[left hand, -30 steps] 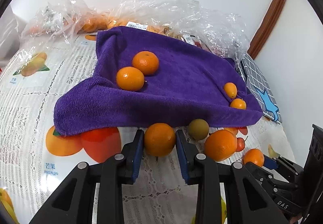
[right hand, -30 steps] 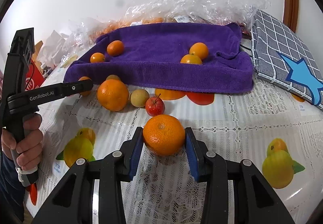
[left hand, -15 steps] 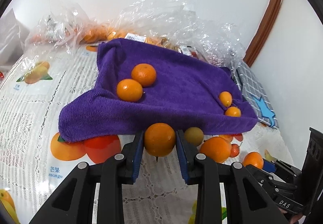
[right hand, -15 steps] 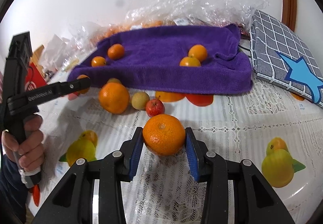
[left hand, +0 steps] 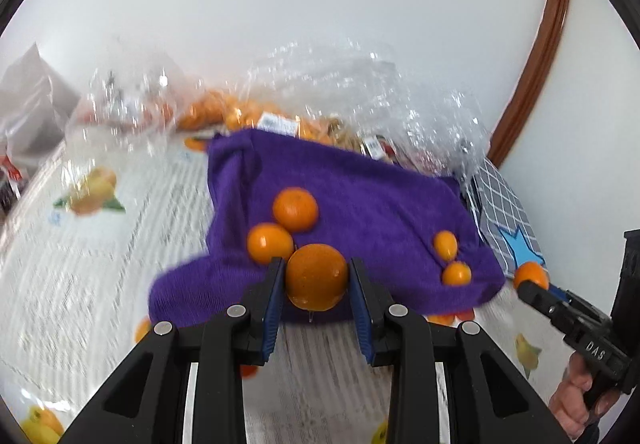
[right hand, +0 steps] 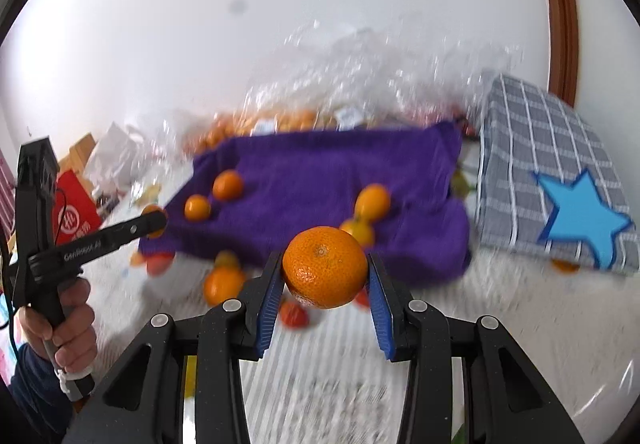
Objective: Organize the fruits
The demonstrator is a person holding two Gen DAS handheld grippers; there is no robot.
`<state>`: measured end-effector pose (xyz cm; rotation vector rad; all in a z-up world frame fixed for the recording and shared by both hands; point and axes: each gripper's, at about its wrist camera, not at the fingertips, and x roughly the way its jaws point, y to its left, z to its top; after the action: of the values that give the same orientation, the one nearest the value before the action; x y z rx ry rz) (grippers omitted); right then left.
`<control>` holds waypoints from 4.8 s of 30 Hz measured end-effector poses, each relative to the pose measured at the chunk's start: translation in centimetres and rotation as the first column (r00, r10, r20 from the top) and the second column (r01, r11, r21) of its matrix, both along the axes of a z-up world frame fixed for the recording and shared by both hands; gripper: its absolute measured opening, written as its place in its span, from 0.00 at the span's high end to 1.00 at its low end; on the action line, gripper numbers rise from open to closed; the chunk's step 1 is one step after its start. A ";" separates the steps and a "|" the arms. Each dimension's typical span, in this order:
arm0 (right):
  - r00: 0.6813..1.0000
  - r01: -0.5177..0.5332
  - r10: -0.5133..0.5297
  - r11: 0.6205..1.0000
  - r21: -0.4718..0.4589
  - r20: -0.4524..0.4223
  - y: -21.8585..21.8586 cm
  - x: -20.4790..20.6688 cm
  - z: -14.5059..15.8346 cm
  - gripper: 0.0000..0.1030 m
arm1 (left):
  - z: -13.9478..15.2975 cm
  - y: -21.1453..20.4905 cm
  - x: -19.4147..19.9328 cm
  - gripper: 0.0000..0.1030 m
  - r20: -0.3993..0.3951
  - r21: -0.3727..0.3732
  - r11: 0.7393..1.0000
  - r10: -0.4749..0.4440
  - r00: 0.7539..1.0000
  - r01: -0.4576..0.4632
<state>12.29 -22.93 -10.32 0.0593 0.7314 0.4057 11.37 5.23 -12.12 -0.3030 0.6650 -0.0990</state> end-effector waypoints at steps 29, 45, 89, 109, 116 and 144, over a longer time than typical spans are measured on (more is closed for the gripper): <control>0.991 0.034 -0.044 0.996 -0.077 -0.123 -1.0 9.8 -5.0 0.61 | -3.7 -3.3 6.8 0.71 -0.053 0.042 0.999 -0.019 0.998 0.021; 0.993 0.053 -0.064 0.993 -0.108 -0.099 -0.9 9.5 -4.9 0.54 | -3.8 -3.7 6.9 0.71 -0.062 0.084 0.996 -0.006 0.998 0.011; 0.996 0.024 -0.028 0.998 -0.054 -0.084 3.2 -2.9 -4.9 0.58 | -2.3 0.0 -0.9 0.70 0.011 0.012 0.999 -0.044 0.999 0.044; 0.992 -0.013 -0.005 0.990 -0.140 -0.126 2.1 -0.2 -6.0 0.77 | -3.2 -0.9 -0.9 0.70 -0.028 -0.004 0.994 -0.114 0.993 0.114; 0.988 -0.043 0.020 0.988 -0.145 -0.155 2.3 0.4 -6.4 0.77 | -3.7 -2.2 -0.8 0.66 -0.055 0.002 0.983 -0.186 0.981 0.186; 0.980 0.103 -0.121 0.988 -0.115 -0.156 -0.9 0.7 -6.4 0.77 | -4.8 -5.0 2.0 0.66 -0.159 -0.006 0.973 -0.230 0.960 0.232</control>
<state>13.03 -23.84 -16.71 0.0330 0.9059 0.2553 13.34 0.21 -16.89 -0.2212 0.8577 -0.2966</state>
